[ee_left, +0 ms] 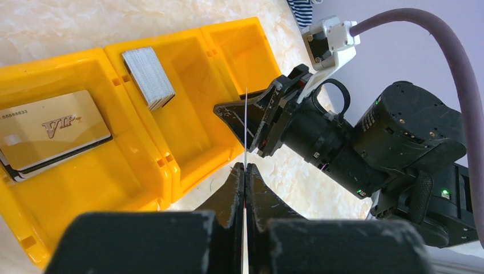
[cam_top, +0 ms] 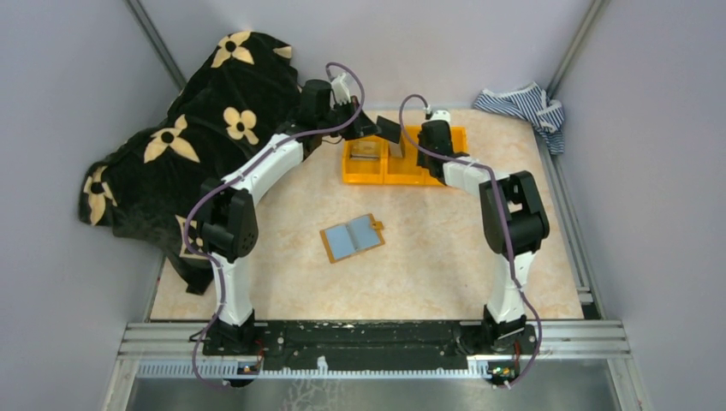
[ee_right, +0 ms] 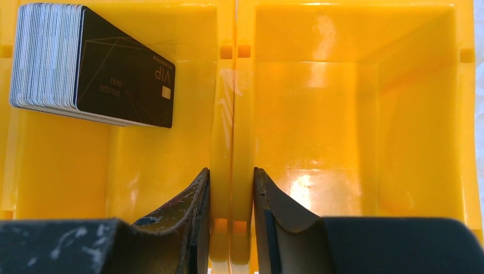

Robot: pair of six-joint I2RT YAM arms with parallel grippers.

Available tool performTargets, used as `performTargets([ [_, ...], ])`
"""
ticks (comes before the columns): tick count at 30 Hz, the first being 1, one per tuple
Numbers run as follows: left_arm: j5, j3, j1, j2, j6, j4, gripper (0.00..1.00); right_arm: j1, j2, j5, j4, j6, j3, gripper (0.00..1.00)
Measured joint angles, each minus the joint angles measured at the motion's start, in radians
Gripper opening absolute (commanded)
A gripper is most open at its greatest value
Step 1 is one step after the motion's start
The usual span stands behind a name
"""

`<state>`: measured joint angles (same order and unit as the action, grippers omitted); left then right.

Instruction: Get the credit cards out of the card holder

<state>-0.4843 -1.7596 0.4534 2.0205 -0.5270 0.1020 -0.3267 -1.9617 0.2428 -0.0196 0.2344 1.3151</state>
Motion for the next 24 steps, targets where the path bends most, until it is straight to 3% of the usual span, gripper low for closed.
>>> performTargets([
  [24, -0.014, 0.082, 0.006, -0.031, 0.001, -0.025, 0.00, -0.109, 0.259, 0.040, -0.054, 0.048, -0.337, 0.06],
])
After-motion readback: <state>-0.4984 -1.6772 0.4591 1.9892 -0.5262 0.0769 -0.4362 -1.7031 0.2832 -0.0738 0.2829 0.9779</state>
